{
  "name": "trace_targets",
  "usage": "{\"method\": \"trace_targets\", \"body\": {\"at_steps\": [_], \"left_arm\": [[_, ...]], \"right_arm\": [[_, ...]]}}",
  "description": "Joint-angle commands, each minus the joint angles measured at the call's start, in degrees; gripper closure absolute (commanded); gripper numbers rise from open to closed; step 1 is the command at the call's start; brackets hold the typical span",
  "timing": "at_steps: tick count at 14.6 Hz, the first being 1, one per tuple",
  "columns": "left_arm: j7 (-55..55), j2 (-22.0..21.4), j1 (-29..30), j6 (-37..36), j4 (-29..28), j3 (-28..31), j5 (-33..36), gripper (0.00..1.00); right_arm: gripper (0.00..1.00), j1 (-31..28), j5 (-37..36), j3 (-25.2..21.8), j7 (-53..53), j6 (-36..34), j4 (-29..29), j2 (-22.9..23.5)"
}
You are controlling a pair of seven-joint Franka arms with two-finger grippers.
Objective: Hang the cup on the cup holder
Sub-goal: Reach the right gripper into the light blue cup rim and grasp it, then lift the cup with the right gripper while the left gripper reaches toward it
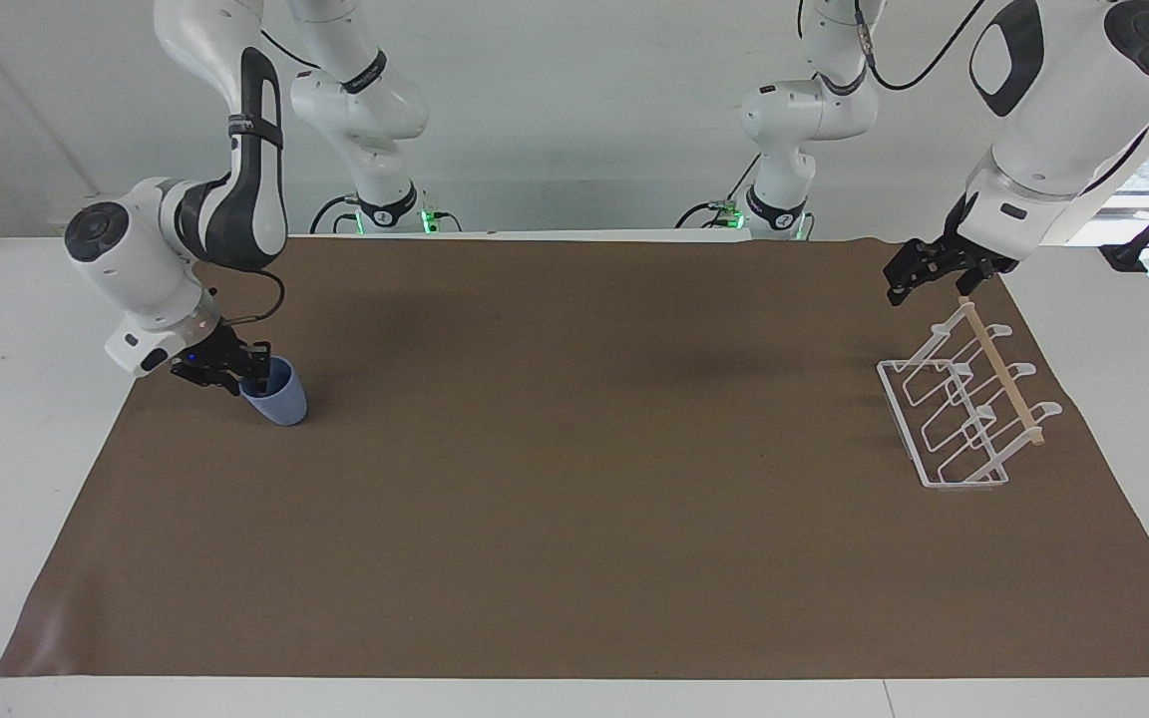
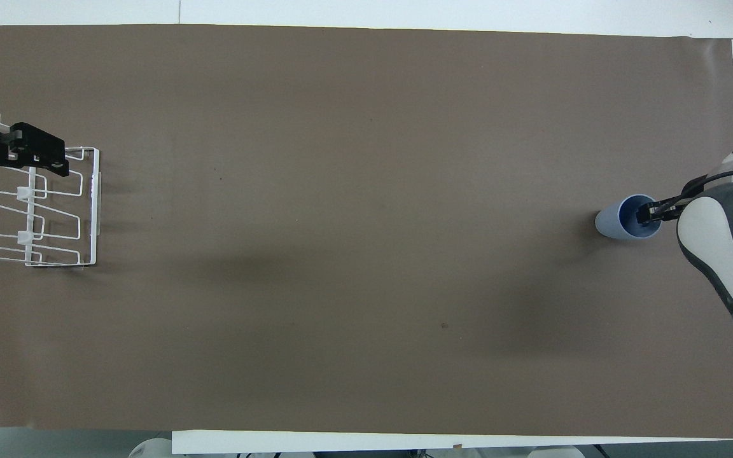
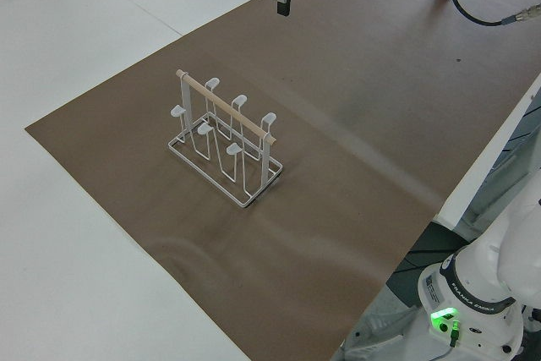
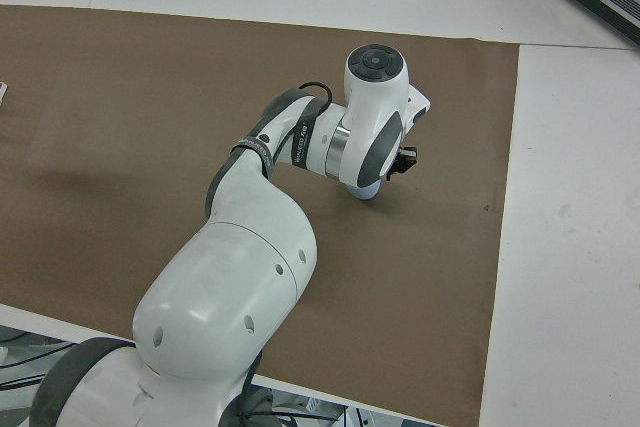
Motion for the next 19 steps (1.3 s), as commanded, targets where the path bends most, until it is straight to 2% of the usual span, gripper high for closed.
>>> {"method": "trace_targets", "body": {"at_steps": [1,3,5,7,9,12,14,19], "left_arm": [[-0.98,-0.15,-0.32,-1.05,-0.08,0.21,1.12,0.00],[-0.89,-0.42,-0.23,-1.05,-0.78,0.30,1.12,0.00],[-1.06,-0.68,-0.06,-0.88,-1.31,0.48,1.12,0.00],[-4.64,-0.77,0.03,-0.53,-1.40,0.65,1.12,0.00],[-10.35,-0.86,0.03,0.35,-2.10,0.65,1.03,0.00],[-24.57,-1.38,-0.85,2.19,-3.16,0.30,-0.46,0.00],[-35.03,-1.21,-3.13,2.46,-2.64,0.39,-4.58,0.00],[-63.14,-0.42,-8.83,3.25,-0.18,0.13,-11.44,0.00]], "right_arm": [[1.00,0.05,0.57,0.15,-1.75,1.05,-0.77,-0.44],[1.00,0.06,0.56,0.32,-3.58,-2.00,2.03,-0.27],[1.00,0.32,3.70,1.20,-6.74,-10.68,7.82,-0.26],[1.00,0.67,14.74,3.30,-8.69,-18.68,9.43,-2.01],[1.00,2.76,26.09,3.40,-8.43,-21.53,9.34,-2.81],[1.00,7.51,36.66,3.31,-7.12,-21.36,9.08,-2.81],[1.00,10.94,44.20,3.31,-1.78,-20.57,8.99,-2.81],[1.00,18.94,56.26,3.31,6.58,-13.82,8.03,-2.90]]}}
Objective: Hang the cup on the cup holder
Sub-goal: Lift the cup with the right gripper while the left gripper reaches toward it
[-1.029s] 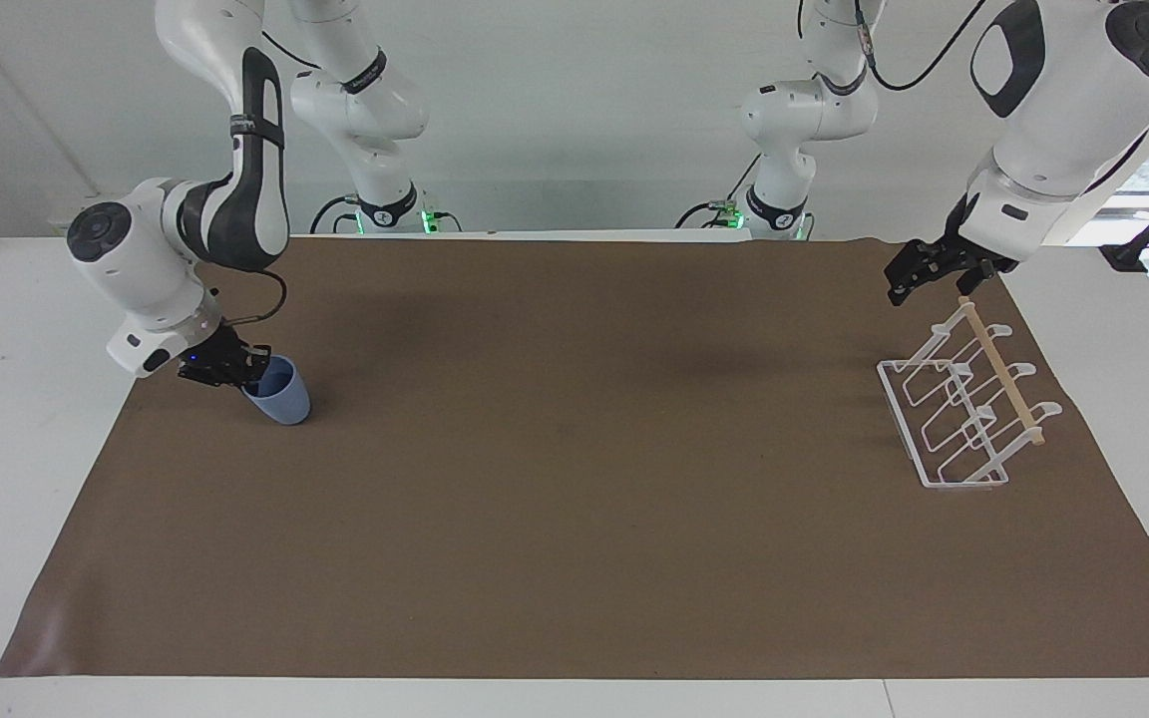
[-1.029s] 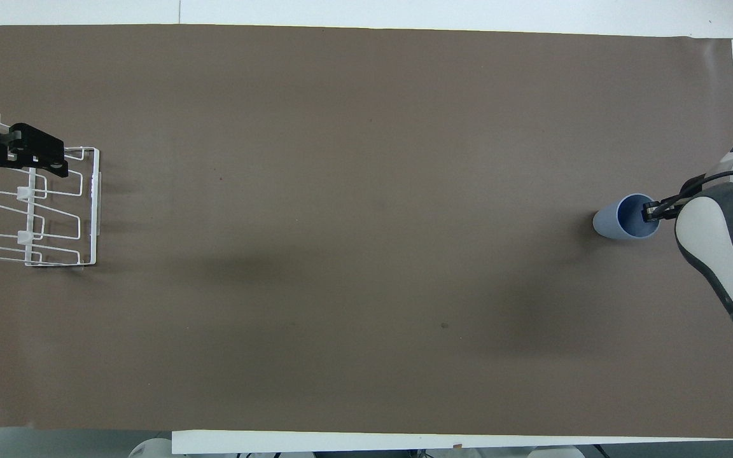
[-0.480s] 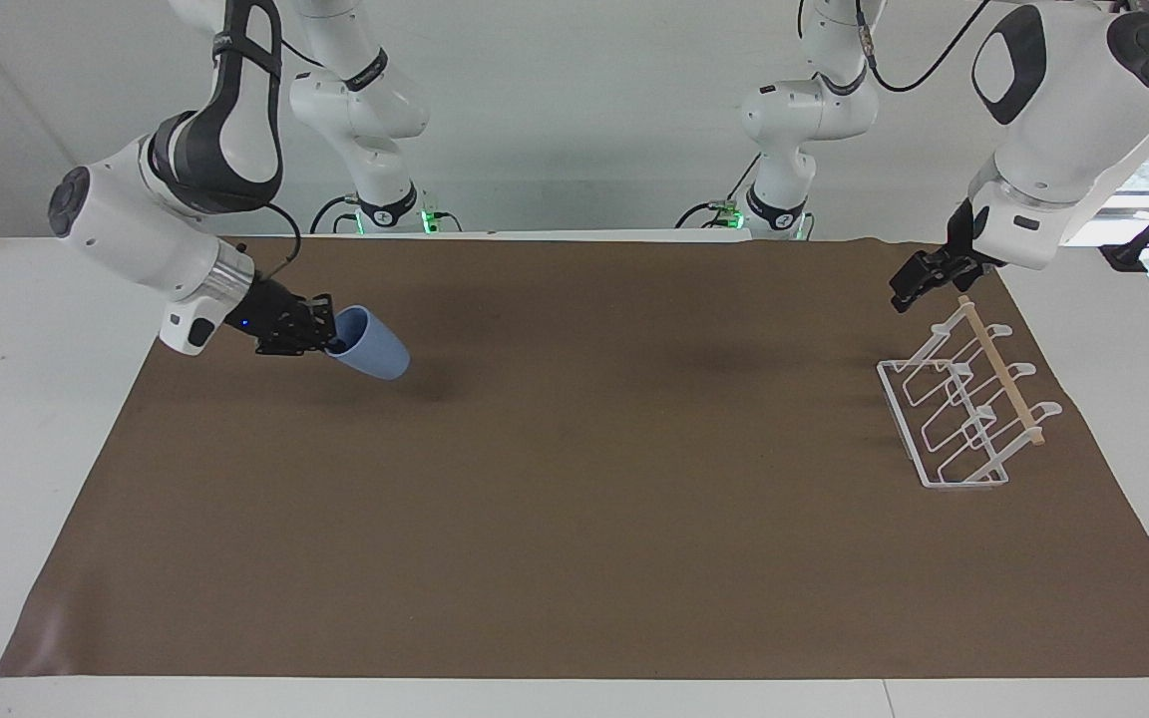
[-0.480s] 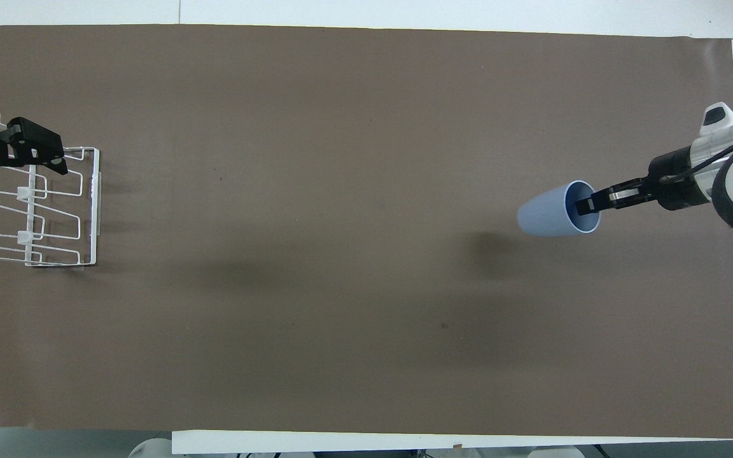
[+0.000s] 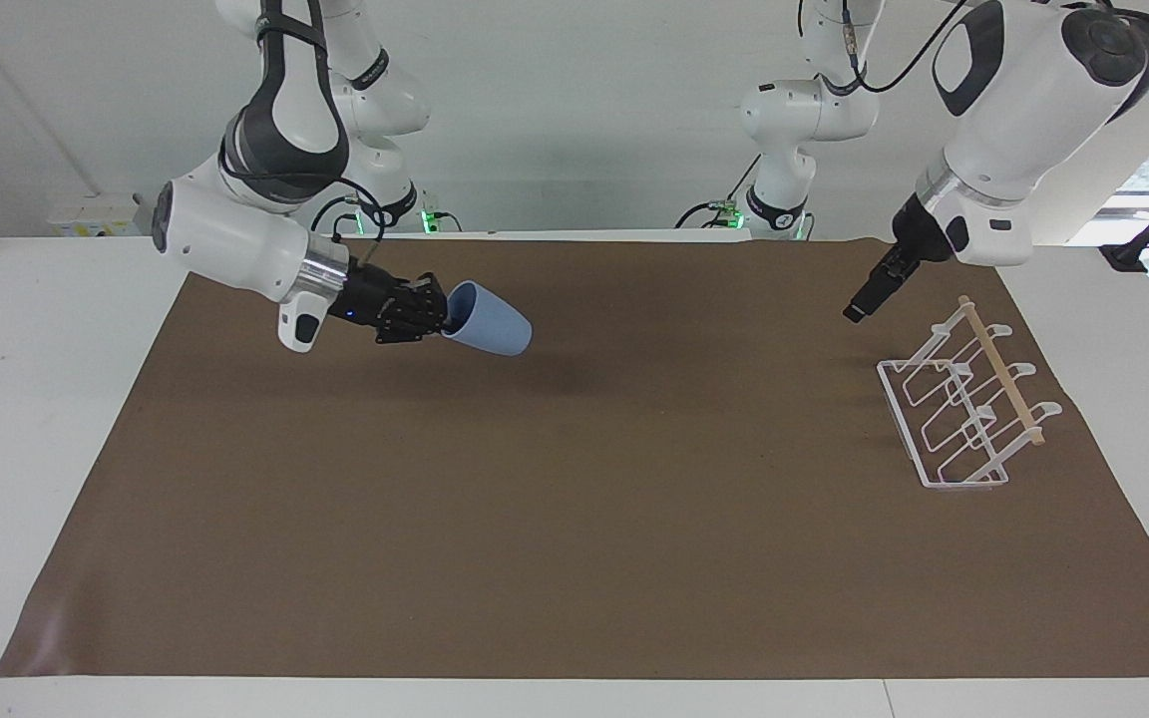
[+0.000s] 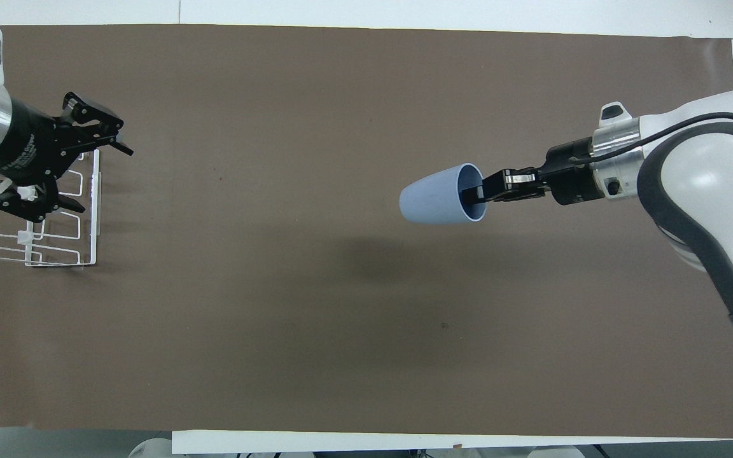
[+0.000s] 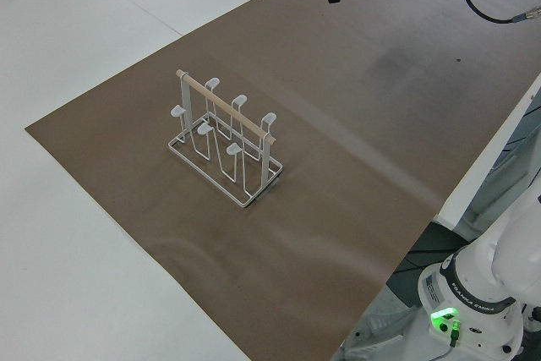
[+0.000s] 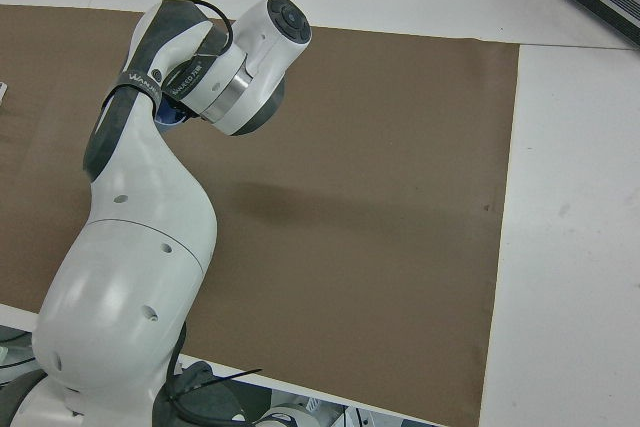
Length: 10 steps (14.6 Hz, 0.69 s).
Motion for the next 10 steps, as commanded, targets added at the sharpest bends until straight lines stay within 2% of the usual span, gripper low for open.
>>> {"method": "trace_targets", "body": {"at_steps": [1,3,5,8,10], "left_arm": [[-16.18,-0.07,-3.86,0.85,1.54,0.51,-2.56,0.00],[-27.87,-0.07,-5.97,0.93,1.81,0.42,-3.97,0.00],[-35.01,-0.15,-8.43,1.55,1.63,0.42,-5.90,0.00],[-40.05,-0.24,-9.67,5.14,1.02,0.42,-14.06,0.00],[-40.23,-0.77,-11.78,10.92,-1.25,0.25,-15.05,0.00]], "right_arm": [[1.00,3.80,7.85,-0.15,4.67,4.67,-1.69,-0.63],[1.00,7.48,12.61,-0.15,7.57,8.80,-2.04,-0.72],[1.00,11.18,15.25,-0.15,9.69,12.14,-2.83,-0.72],[1.00,15.05,23.51,-0.15,9.69,15.14,-3.71,-0.72],[1.00,17.16,27.99,-0.15,9.69,16.38,-3.63,-0.63]]}}
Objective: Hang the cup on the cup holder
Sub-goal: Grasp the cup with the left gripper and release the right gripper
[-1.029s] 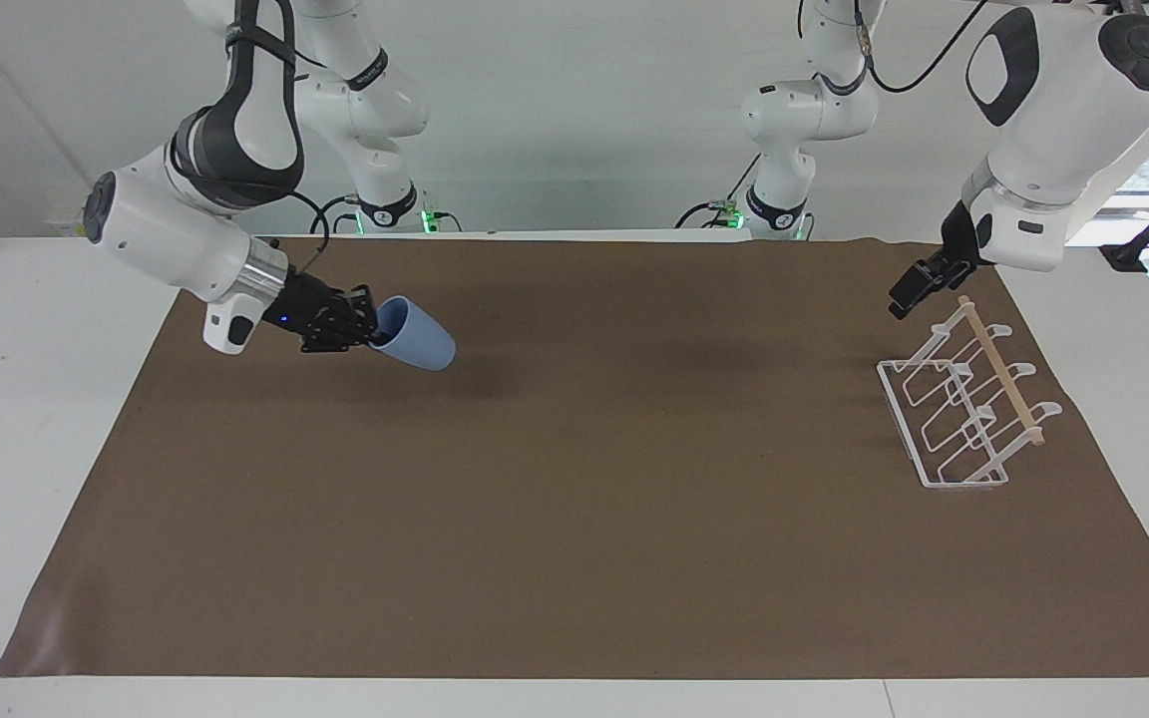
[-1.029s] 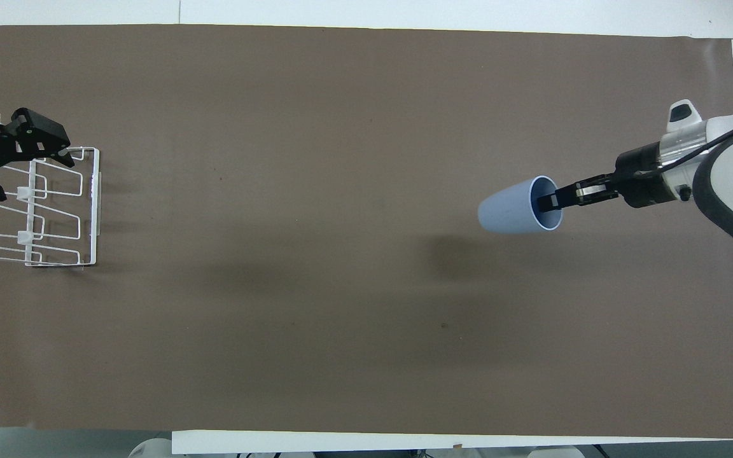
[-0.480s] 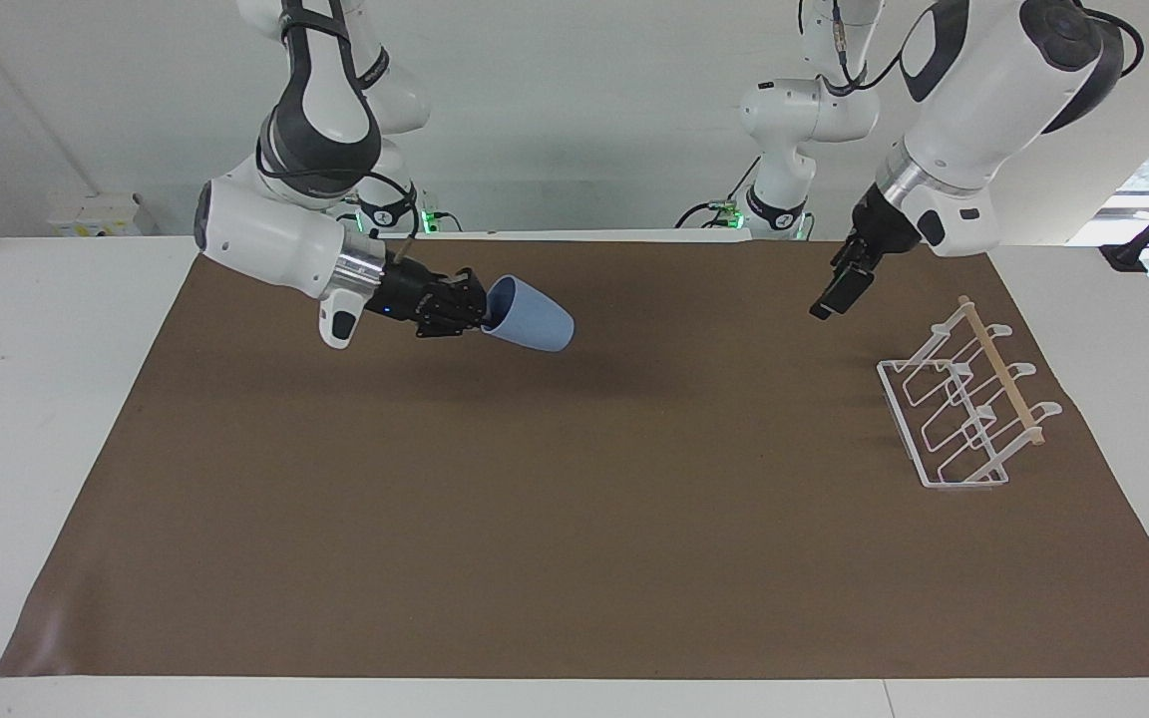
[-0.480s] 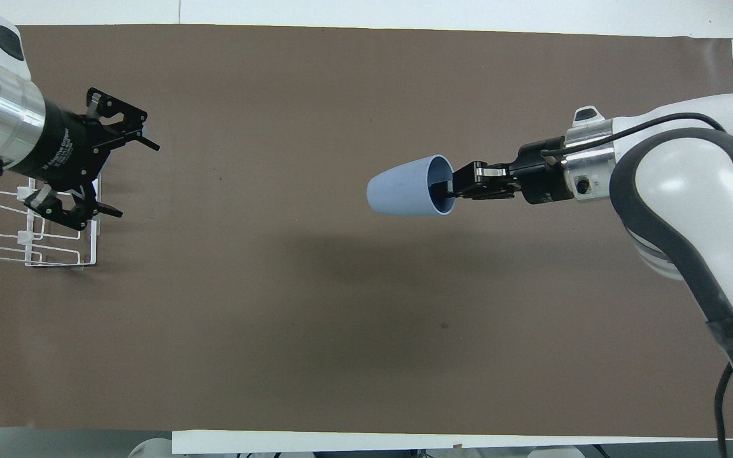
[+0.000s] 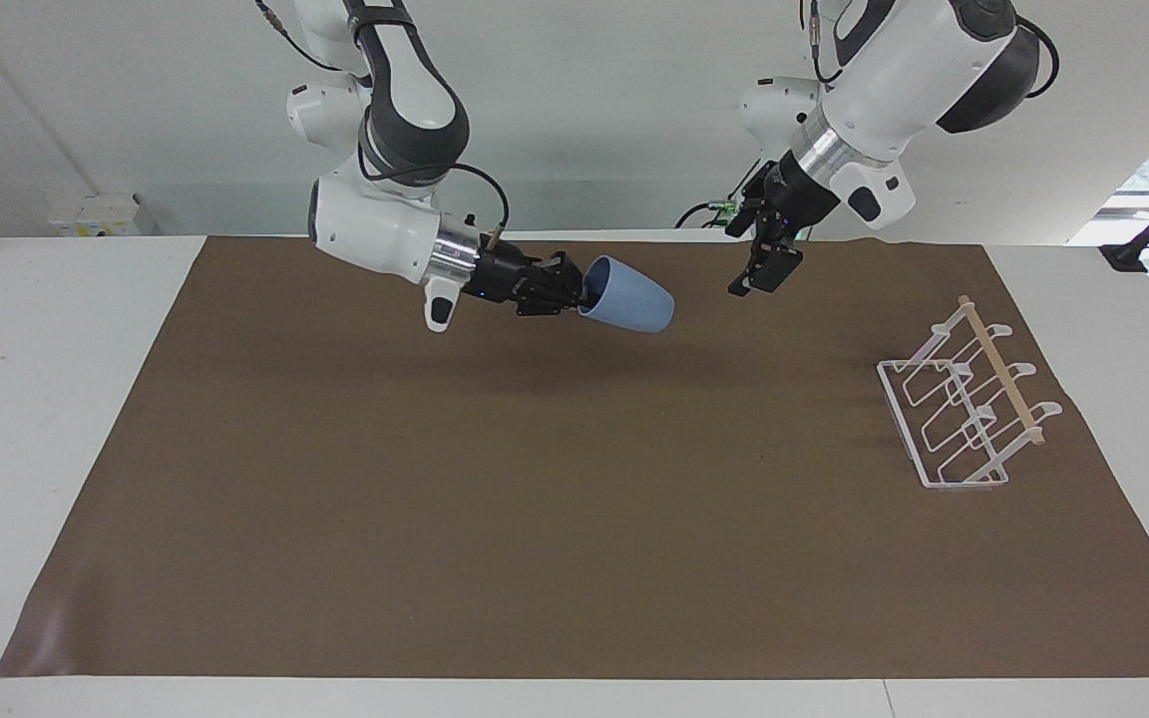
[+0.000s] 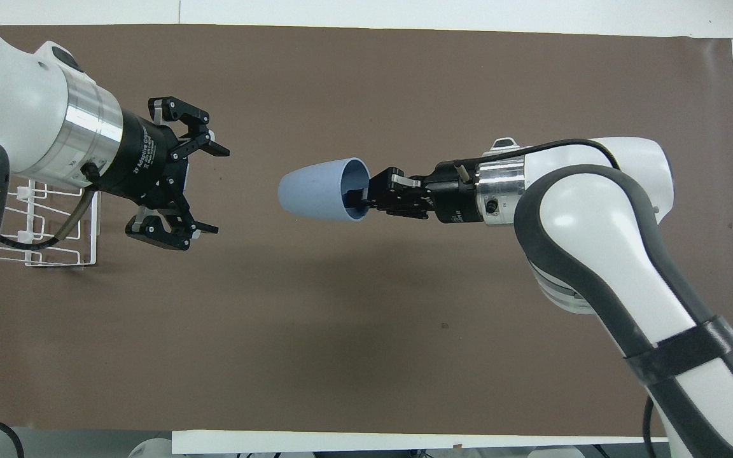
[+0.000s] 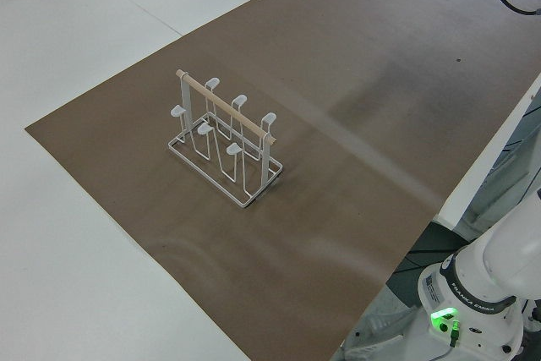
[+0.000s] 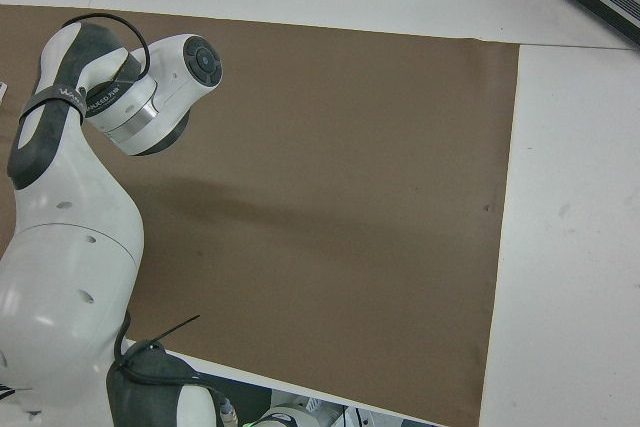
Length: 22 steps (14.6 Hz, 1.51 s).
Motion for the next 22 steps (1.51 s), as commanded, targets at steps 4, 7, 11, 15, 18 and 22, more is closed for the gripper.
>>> {"method": "trace_targets", "body": {"at_steps": [4,7,11,15,18,22], "left_arm": [[-1.07,-2.66,-3.60,11.68,-8.15,0.26,-4.09,0.00],[-1.07,-2.75,-4.58,12.56,-10.52,0.17,-4.09,0.00],[-0.81,-4.15,-5.11,11.60,-14.29,0.35,-4.09,0.00],[2.18,-6.44,-3.79,11.59,-18.69,0.52,-4.01,0.00],[2.18,-6.27,-4.49,11.68,-17.83,0.26,-5.14,0.00],[1.57,-5.04,-5.98,12.03,-14.75,0.26,-8.48,0.00]], "right_arm": [[1.00,4.54,5.13,-0.10,0.59,3.10,-0.81,-0.67],[1.00,6.64,7.41,-0.10,0.51,5.38,-0.81,-0.76],[1.00,7.97,8.74,-0.10,0.51,6.61,-0.81,-0.67],[1.00,7.88,8.74,-0.19,0.51,6.52,-0.81,-0.67],[0.99,7.80,8.74,-0.19,0.68,6.79,-0.72,-0.67],[0.99,7.36,8.74,-0.19,0.68,6.79,-0.46,-0.50]]}}
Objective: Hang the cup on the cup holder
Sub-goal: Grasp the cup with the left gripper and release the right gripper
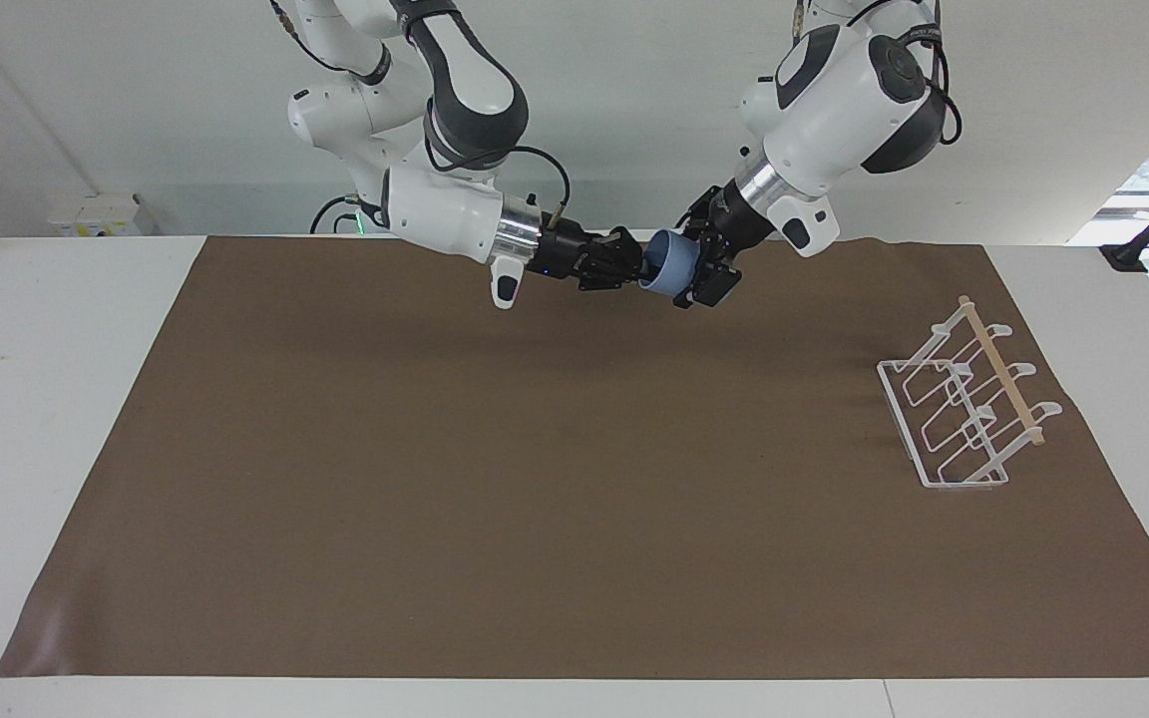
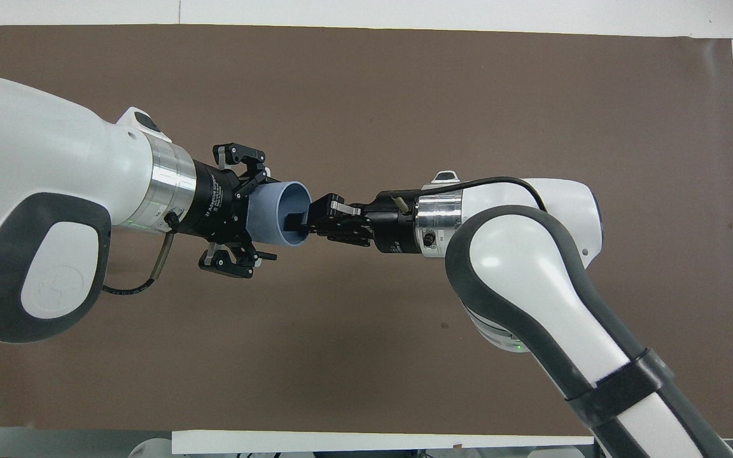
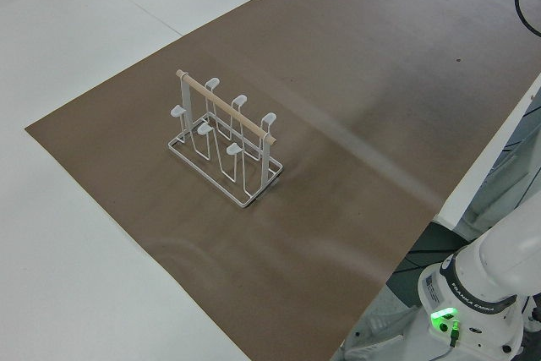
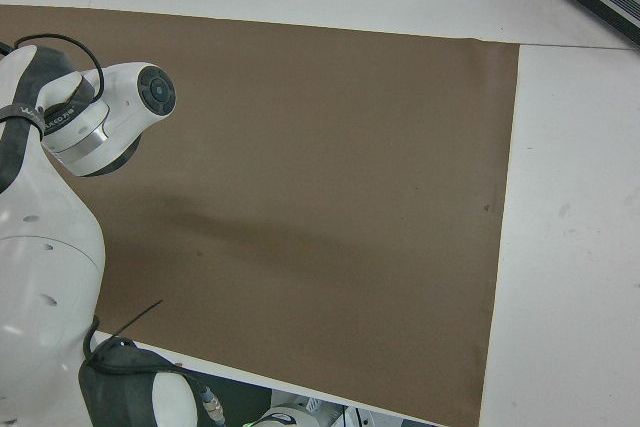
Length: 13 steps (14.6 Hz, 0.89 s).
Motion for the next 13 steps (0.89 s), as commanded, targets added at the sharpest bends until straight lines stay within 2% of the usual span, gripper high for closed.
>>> {"method": "trace_targets", "body": {"at_steps": [1,6,7,8,9,13], "left_arm": [[0.29,-0.39,-1.89,0.17,0.83,-0.06,-2.21,0.00],[-0.07,-0.04,-2.59,0.08,1.98,-0.06,-2.12,0.00],[-0.07,-0.04,-3.20,0.17,1.89,-0.06,-1.86,0.06],[-0.15,-0.04,-4.16,0.17,1.81,-0.06,-1.34,0.60],[-0.15,-0.04,-4.26,0.26,1.63,-0.06,-1.16,0.99],[-0.68,-0.04,-3.65,-0.44,1.89,0.03,-0.81,1.00]], "right_arm": [[0.99,-0.43,1.47,0.02,0.64,0.62,0.32,-0.13],[0.99,-0.43,1.47,0.02,0.64,0.62,0.49,-0.04],[0.99,-0.43,1.47,0.02,0.64,0.62,0.49,-0.04],[0.99,-0.43,1.47,0.02,0.64,0.71,0.49,-0.04],[0.99,-0.43,1.47,0.02,0.64,0.62,0.49,-0.04],[0.99,-0.52,1.47,0.02,0.64,0.62,0.49,-0.04]]}}
